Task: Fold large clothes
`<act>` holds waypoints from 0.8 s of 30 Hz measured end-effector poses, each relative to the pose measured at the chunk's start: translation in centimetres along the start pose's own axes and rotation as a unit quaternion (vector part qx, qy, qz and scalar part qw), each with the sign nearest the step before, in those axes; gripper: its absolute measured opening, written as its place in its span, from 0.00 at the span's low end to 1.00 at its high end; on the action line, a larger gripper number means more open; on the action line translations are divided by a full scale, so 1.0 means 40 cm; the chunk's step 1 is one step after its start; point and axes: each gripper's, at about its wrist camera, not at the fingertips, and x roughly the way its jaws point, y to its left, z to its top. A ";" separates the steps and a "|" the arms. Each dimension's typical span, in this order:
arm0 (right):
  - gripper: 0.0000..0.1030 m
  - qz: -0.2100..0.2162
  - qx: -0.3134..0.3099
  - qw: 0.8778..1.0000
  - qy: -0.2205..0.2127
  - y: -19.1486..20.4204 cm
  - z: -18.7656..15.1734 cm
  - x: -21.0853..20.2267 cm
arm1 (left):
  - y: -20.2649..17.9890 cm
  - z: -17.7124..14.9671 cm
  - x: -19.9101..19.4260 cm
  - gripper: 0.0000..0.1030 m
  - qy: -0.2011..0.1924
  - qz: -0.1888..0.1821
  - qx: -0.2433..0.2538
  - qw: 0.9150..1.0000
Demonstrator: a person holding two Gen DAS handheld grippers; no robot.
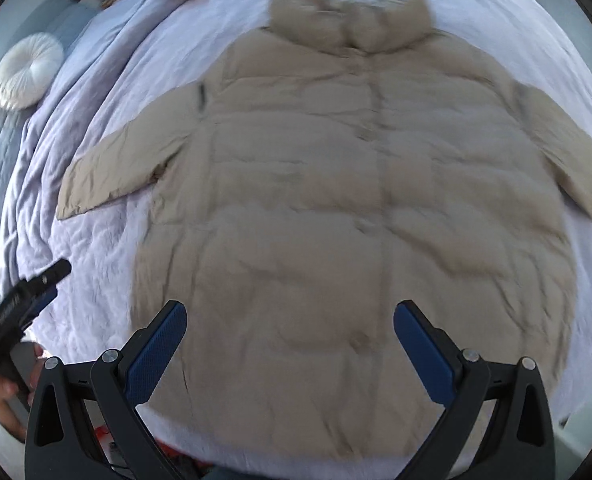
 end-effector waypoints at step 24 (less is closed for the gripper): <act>0.17 0.041 -0.083 0.993 -0.074 0.288 0.390 0.383 | 0.243 0.311 0.312 1.00 -0.087 -0.088 -0.152 0.981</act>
